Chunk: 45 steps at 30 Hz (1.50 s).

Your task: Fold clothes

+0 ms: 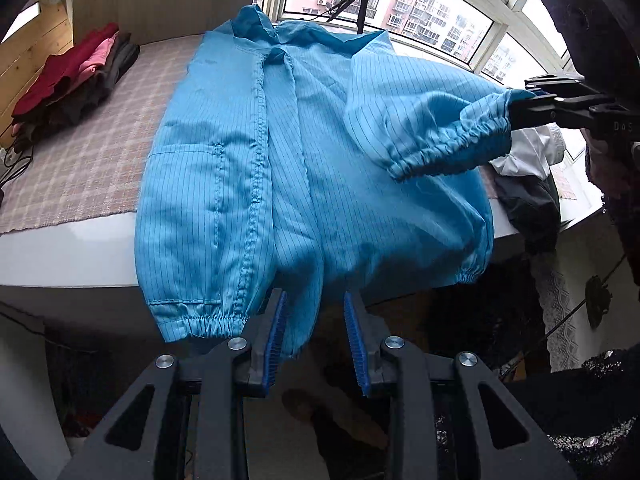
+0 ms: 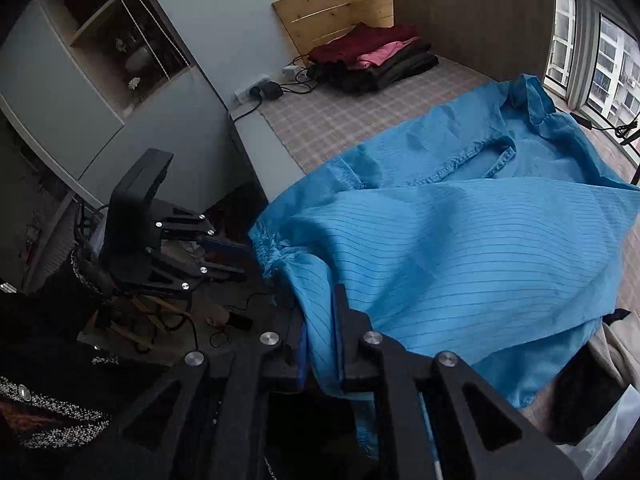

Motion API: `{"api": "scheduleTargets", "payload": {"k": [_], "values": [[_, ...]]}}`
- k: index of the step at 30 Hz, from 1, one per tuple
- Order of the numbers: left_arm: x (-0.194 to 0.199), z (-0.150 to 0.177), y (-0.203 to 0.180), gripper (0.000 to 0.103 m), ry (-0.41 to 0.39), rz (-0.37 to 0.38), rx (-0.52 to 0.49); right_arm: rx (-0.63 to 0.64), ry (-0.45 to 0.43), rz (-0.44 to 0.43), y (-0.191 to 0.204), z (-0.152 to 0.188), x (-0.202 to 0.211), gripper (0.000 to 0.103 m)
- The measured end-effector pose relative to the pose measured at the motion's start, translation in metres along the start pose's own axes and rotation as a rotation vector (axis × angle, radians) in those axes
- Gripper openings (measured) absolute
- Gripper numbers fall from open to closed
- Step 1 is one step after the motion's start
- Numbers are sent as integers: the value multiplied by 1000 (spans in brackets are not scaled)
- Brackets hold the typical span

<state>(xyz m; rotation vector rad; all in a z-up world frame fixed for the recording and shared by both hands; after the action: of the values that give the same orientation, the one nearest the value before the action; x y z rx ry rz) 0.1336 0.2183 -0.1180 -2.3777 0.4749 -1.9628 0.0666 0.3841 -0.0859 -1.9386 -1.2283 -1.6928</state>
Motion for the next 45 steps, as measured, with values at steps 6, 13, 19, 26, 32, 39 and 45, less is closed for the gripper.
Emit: {"api": "scheduleTargets", "payload": {"k": [6, 13, 19, 26, 32, 39, 45], "values": [[-25, -20, -22, 31, 28, 24, -68, -336, -150, -84, -87, 59, 39, 33], [-67, -68, -85, 38, 79, 142, -199, -537, -198, -51, -137, 99, 54, 33], [-120, -85, -122, 38, 186, 115, -246, -614, -191, 14, -165, 123, 53, 33], [-66, -89, -115, 0, 50, 146, -201, -558, -131, 292, -213, 102, 55, 33], [8, -54, -46, 0, -76, 20, -8, -472, -31, 455, -277, 55, 39, 33], [-32, -36, 3, 2, 45, -75, 141, -423, 121, 461, -327, 32, -6, 33], [-34, -29, 16, 22, 83, -108, 216, -505, 14, 284, -347, 17, 0, 33]]}}
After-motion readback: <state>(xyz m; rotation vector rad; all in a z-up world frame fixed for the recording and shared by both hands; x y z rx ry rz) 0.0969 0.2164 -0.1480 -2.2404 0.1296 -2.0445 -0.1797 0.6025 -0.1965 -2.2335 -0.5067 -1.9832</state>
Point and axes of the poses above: each gripper's, at about its wrist camera, not at the fingertips, and x roughly against the way its jaws point, y to its left, z to its underside, the point moved 3 cm from there along -x, roughly the way its jaws point, and after that the axes turned 14 degrees about y, right-handed, at the moved point
